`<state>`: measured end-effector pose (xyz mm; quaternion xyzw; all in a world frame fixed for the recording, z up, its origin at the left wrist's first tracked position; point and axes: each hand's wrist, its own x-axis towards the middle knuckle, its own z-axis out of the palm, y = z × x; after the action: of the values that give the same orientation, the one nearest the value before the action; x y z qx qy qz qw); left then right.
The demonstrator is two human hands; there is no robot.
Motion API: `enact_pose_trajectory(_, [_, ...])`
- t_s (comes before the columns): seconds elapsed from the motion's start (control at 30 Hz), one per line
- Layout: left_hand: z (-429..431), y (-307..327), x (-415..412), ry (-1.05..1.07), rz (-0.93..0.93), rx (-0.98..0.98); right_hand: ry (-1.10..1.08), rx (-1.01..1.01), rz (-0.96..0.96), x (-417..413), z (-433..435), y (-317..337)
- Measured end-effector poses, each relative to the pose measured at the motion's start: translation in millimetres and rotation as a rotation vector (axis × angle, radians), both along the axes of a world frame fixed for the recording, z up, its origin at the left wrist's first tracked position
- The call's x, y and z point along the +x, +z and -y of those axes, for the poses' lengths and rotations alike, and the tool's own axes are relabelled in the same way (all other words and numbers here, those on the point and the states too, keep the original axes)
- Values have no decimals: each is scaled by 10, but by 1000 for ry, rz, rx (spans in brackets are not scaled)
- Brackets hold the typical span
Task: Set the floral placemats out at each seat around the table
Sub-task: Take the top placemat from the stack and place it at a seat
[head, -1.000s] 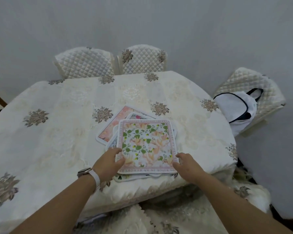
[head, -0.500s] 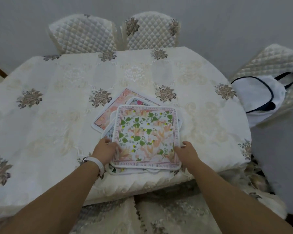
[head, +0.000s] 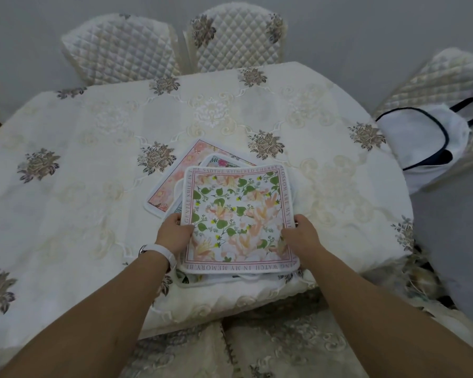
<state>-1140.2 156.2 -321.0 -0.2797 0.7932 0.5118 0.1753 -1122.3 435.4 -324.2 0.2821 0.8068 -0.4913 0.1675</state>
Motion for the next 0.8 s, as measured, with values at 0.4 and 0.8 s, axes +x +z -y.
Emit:
enact_pose_trajectory(0.4, [98, 418, 341, 68, -230, 238, -32, -25, -158, 324, -58, 586])
enact_pose_trajectory(0.8, [-251, 1032, 662, -9, -381, 421, -122, 58, -371, 967, -330, 1368])
